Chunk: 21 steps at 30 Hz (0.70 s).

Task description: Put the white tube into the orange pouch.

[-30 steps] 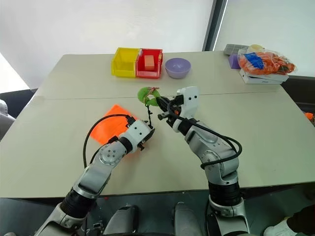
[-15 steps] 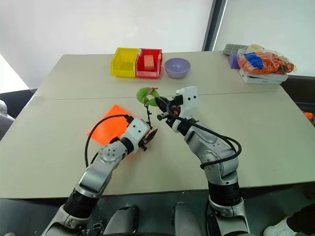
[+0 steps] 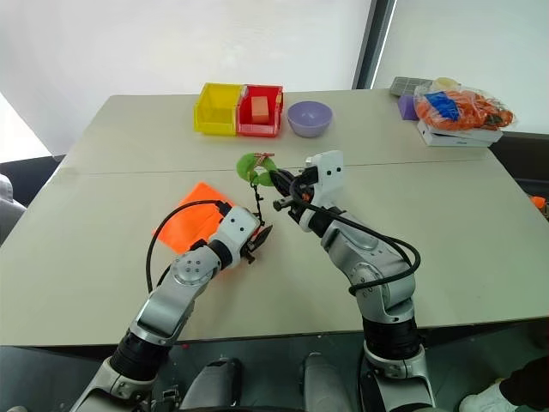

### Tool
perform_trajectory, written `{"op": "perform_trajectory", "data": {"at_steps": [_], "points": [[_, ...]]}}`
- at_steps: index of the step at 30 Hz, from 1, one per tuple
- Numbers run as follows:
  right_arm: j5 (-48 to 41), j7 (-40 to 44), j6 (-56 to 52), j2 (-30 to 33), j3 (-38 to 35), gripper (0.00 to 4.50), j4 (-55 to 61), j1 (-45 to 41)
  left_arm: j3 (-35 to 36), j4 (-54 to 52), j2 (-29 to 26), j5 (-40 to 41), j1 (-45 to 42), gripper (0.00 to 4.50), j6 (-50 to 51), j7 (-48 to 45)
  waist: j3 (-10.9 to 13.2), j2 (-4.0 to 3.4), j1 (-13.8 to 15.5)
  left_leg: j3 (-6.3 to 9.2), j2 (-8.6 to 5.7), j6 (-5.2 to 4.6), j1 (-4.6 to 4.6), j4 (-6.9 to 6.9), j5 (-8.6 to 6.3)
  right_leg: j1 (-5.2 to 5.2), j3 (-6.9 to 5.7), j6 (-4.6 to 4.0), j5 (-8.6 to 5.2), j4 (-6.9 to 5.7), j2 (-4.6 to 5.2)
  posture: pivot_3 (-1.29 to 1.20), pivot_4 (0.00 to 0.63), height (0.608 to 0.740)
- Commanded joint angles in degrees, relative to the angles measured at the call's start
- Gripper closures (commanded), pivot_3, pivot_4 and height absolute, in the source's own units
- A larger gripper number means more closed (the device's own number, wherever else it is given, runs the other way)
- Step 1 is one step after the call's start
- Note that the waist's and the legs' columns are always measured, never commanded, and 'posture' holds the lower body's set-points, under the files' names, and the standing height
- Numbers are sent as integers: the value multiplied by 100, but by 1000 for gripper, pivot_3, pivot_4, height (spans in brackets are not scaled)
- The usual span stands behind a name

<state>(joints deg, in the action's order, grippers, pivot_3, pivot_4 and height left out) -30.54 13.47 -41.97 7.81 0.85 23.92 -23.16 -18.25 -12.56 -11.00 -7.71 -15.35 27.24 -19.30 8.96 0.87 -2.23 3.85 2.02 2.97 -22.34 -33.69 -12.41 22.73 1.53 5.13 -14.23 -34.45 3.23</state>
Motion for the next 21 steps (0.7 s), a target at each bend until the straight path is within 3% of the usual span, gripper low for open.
{"op": "perform_trajectory", "data": {"at_steps": [1, 16, 19, 21], "points": [[-40, 53, 129, 4, 15, 4500, 307, -98, 129, -208, 35, 35, -47, 2416, -76, 52, 0, 0, 0, 0, 0, 0, 0, 0, 0, 0, 0, 0, 0, 0, 0, 0, 150, 740], [-23, 72, 131, 19, 66, 4500, 334, -70, 205, -226, 91, 257, -31, 2416, -38, -33, 0, 0, 2, 0, 0, 0, 0, 0, 0, 0, 0, 0, 0, 1, 0, 0, 150, 740], [-24, 71, 131, 19, 67, 4500, 341, -64, 201, -237, 80, 273, -31, 3277, -47, -37, 0, 0, 2, 0, 0, 0, 0, 0, 0, 0, 0, -1, 0, 1, 0, 0, 150, 740], [-24, 70, 130, 21, 68, 4500, 347, -61, 202, -252, 76, 275, -24, 4192, -39, -39, 0, 0, 2, 0, 0, 0, 0, 0, 0, 0, 0, 0, 0, 1, 0, 0, 150, 740]]}}
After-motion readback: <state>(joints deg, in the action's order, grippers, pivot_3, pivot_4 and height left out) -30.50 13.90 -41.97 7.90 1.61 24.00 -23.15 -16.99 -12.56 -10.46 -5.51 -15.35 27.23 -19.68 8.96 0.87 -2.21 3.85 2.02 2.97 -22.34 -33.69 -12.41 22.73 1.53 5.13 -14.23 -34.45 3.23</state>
